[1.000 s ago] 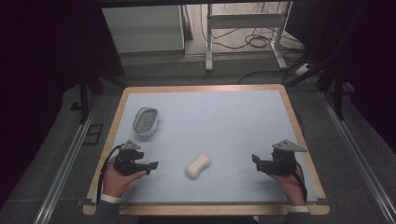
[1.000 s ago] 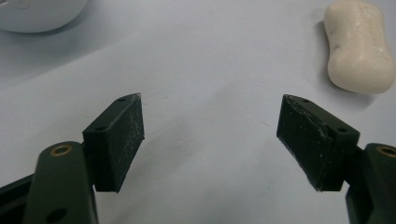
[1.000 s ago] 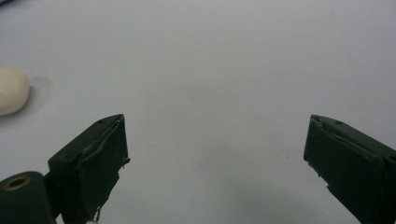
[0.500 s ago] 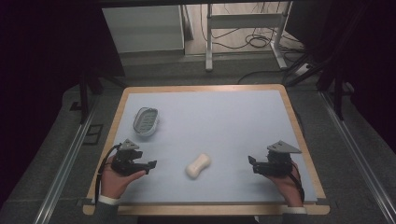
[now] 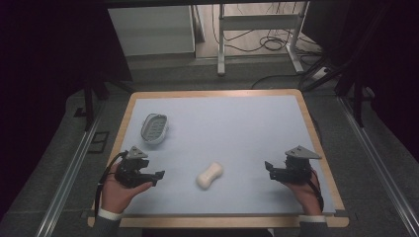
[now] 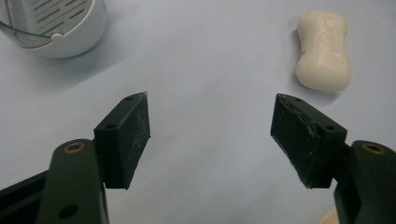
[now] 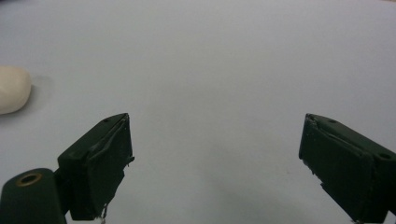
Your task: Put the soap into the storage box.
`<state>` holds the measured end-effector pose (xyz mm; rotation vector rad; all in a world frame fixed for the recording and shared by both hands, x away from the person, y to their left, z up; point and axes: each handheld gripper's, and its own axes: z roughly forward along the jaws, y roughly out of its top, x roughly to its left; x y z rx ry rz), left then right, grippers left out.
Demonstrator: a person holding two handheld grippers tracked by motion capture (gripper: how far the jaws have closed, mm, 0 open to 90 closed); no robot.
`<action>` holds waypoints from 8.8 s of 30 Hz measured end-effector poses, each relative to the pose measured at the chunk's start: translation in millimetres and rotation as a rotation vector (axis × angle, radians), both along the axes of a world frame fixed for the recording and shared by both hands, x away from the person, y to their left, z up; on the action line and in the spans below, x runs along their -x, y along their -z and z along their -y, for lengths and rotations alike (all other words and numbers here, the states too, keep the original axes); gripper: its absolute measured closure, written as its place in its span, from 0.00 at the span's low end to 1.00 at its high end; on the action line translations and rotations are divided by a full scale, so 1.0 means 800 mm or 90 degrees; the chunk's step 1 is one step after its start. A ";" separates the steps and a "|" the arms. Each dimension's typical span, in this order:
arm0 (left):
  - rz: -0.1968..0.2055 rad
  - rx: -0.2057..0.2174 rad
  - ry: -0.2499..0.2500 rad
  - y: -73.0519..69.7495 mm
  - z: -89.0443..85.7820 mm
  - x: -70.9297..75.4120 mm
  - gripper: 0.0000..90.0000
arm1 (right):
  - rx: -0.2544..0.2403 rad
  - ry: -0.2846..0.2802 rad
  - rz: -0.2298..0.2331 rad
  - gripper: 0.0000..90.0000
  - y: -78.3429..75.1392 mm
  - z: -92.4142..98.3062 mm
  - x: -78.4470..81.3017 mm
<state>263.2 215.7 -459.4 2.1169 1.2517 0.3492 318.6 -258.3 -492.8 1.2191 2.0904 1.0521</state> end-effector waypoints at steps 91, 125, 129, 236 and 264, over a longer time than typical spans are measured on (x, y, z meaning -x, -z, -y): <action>-0.158 -0.093 0.180 0.060 0.204 -0.086 0.52 | 0.009 -0.022 -0.008 0.11 -0.002 -0.002 -0.002; -0.173 -0.072 0.181 0.051 0.185 -0.093 0.55 | -0.017 -0.025 -0.010 0.11 -0.004 0.001 -0.001; -0.166 -0.060 0.179 0.043 0.176 -0.094 0.55 | -0.016 -0.023 -0.010 0.11 -0.005 0.001 0.000; -0.131 -0.022 0.009 -0.060 -0.004 -0.179 0.55 | 0.019 -0.029 -0.029 0.11 0.007 -0.012 -0.004; -0.150 -0.015 -0.071 -0.030 -0.035 -0.221 0.55 | 0.018 -0.021 -0.027 0.11 0.006 -0.007 -0.005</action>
